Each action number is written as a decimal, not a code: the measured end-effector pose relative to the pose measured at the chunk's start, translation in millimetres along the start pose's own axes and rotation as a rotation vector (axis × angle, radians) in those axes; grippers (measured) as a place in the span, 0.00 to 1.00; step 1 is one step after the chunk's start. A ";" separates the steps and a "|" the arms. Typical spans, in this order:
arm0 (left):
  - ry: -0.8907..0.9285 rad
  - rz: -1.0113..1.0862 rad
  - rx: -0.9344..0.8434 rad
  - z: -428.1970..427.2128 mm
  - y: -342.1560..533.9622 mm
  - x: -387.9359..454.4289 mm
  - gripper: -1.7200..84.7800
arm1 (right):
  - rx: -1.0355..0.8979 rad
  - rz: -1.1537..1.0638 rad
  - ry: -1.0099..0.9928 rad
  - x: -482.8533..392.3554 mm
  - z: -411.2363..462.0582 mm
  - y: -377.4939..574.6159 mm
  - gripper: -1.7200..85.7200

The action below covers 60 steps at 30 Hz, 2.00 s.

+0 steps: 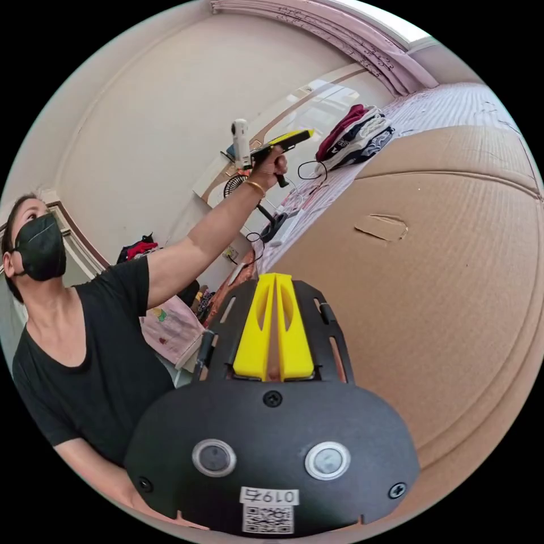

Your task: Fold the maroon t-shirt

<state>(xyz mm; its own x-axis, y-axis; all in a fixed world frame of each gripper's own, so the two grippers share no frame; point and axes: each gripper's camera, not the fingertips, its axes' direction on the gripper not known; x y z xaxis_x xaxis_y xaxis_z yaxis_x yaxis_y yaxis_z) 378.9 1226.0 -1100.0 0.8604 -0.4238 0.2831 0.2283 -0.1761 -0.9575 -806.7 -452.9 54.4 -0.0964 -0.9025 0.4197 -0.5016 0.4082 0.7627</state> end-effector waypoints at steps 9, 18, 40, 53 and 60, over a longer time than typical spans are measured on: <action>-0.002 0.106 -0.137 123.6 -24.8 -6.9 0.11 | 0.073 -0.003 -0.026 26.3 -45.8 2.3 0.01; -0.037 -0.064 -0.178 155.9 -15.4 -44.2 0.05 | 0.083 0.002 -0.015 34.6 -64.0 -0.9 0.01; 0.324 0.027 0.070 -54.6 54.7 -54.4 0.03 | 0.119 0.016 0.029 27.8 -53.2 -11.5 0.01; 0.749 -0.037 0.002 -231.2 224.1 75.9 0.03 | 0.204 0.014 0.429 -94.3 -84.9 29.6 0.08; 0.525 0.032 -0.210 -266.7 245.7 87.2 0.03 | 0.102 0.201 0.591 -94.7 -44.0 36.2 0.12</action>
<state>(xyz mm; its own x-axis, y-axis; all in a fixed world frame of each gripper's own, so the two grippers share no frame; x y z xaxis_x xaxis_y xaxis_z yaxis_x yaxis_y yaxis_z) 388.4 908.8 -1296.0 0.5112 -0.8072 0.2952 0.0645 -0.3065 -0.9497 -777.8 -346.6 63.9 0.2792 -0.5694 0.7732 -0.6051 0.5210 0.6021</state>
